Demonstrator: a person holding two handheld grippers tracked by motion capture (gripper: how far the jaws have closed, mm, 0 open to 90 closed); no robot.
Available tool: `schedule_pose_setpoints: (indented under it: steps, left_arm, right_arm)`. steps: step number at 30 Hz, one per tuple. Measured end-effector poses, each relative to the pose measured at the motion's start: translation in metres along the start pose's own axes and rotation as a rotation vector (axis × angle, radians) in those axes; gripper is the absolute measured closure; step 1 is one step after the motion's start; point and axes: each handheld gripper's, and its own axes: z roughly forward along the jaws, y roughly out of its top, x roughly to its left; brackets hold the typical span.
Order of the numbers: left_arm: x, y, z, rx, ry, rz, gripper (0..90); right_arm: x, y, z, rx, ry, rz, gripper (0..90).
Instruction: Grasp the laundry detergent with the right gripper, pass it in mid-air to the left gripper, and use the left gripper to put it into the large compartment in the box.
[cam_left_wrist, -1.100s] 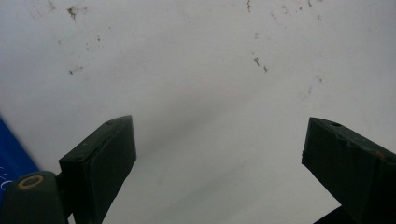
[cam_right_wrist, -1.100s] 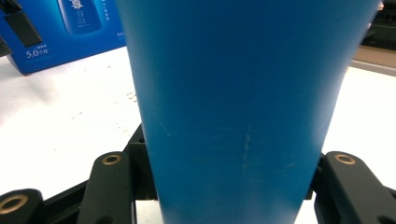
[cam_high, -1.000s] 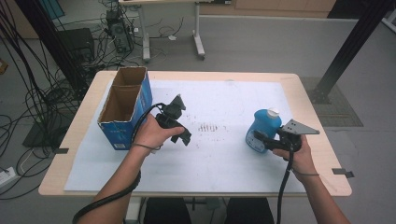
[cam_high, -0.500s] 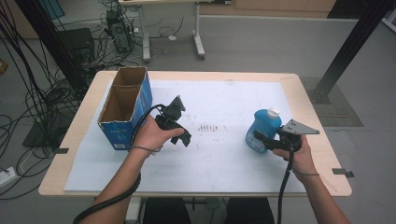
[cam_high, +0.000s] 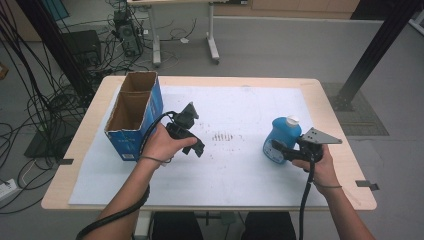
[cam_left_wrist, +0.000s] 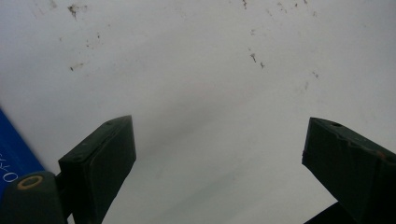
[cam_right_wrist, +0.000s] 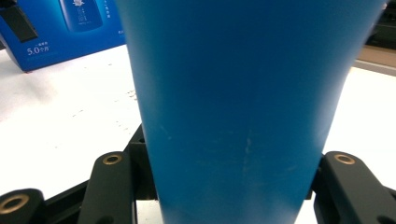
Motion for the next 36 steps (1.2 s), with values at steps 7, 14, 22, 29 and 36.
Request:
schedule_pose_setpoints:
  steps: [7,14,22,29,36]
  left_arm:
    - [0.000,0.000,-0.002,-0.007,-0.002,0.015,10.3]
    - [0.003,-0.001,-0.005,-0.006,-0.005,0.031,9.7]
    - [0.007,0.000,-0.016,-0.018,-0.006,0.056,9.8]
    - [0.008,0.001,-0.032,-0.035,0.000,0.075,9.9]
    - [0.005,0.002,-0.048,-0.049,0.008,0.109,9.8]
  right_arm:
    - [0.000,-0.001,0.000,-0.006,0.001,0.000,44.4]
    - [-0.002,0.002,0.000,0.012,0.010,0.002,44.6]
    - [-0.006,0.005,0.000,0.032,0.026,0.021,44.9]
    - [-0.009,0.011,-0.001,0.063,0.048,0.031,45.0]
    - [-0.010,0.019,-0.004,0.061,0.066,0.022,45.1]
